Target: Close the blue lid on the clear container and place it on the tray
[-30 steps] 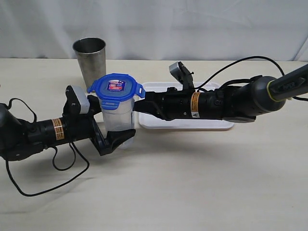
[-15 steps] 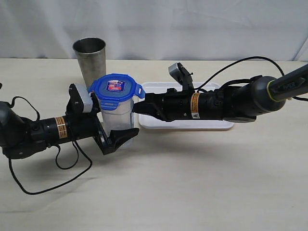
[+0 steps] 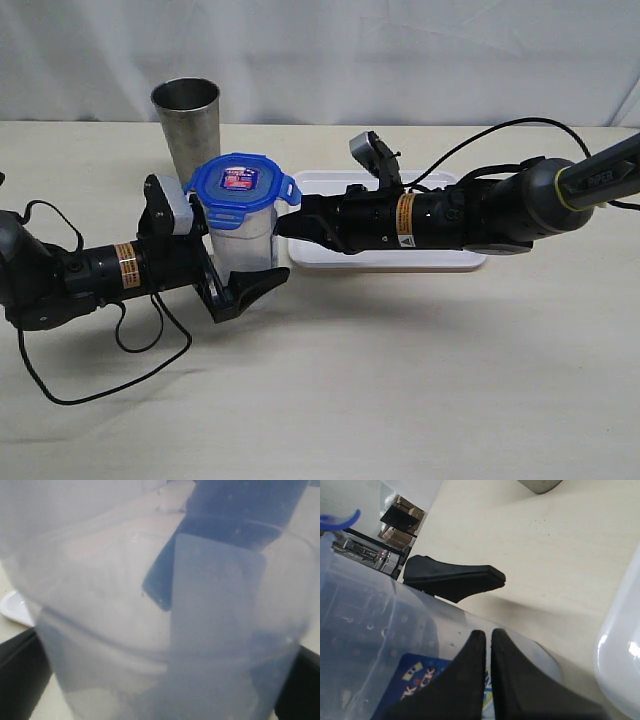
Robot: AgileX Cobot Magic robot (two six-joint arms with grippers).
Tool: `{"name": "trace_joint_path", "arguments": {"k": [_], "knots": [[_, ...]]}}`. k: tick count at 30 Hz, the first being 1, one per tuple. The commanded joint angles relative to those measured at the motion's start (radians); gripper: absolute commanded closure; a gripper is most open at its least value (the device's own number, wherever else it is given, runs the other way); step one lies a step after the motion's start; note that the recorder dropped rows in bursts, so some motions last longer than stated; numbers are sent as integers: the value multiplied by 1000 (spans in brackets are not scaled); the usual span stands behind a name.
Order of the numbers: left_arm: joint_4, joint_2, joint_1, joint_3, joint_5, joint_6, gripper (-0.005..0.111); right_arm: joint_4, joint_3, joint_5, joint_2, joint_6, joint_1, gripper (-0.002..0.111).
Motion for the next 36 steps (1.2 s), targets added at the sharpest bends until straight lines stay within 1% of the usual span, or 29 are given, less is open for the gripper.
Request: {"name": "trace_joint_path", "arguments": {"k": [1, 12, 18, 20, 23, 26, 28, 29, 30, 33, 34, 35, 36], "knots": [[4, -11, -1, -4, -9, -7, 2, -15, -2, -13, -2, -2, 1, 104], [-39, -11, -1, -4, -9, -7, 2, -19, -2, -10, -2, -2, -9, 104], [-44, -11, -1, -4, -9, -7, 2, -45, -2, -9, -18, -2, -81, 104], [-47, -11, -1, -4, -9, -7, 6, -69, -2, -9, -31, 5, -112, 104], [-47, -11, -1, -4, -9, -7, 22, -107, -2, -9, -55, 5, -148, 104], [-40, -11, -1, -4, -9, -7, 44, -129, -2, -5, -88, 5, -180, 104], [-38, -11, -1, -4, -9, -7, 56, -154, -2, 11, -116, 5, -199, 103], [-38, -11, -1, -4, -9, -7, 61, -165, -2, 20, -131, 5, -203, 101], [-23, -11, -1, -4, -9, -7, 74, -204, -2, 36, -162, 36, -210, 97], [-5, -11, -1, -4, -9, -11, 93, -277, -2, 64, -209, 86, -212, 92], [-5, -11, -1, -4, -9, -35, 99, -302, -2, 73, -227, 99, -212, 91], [-16, -11, -1, -4, -9, -102, 107, -337, -2, 97, -259, 105, -210, 90], [-21, -11, -1, -4, -9, -127, 107, -351, -2, 112, -279, 107, -210, 89]]}}
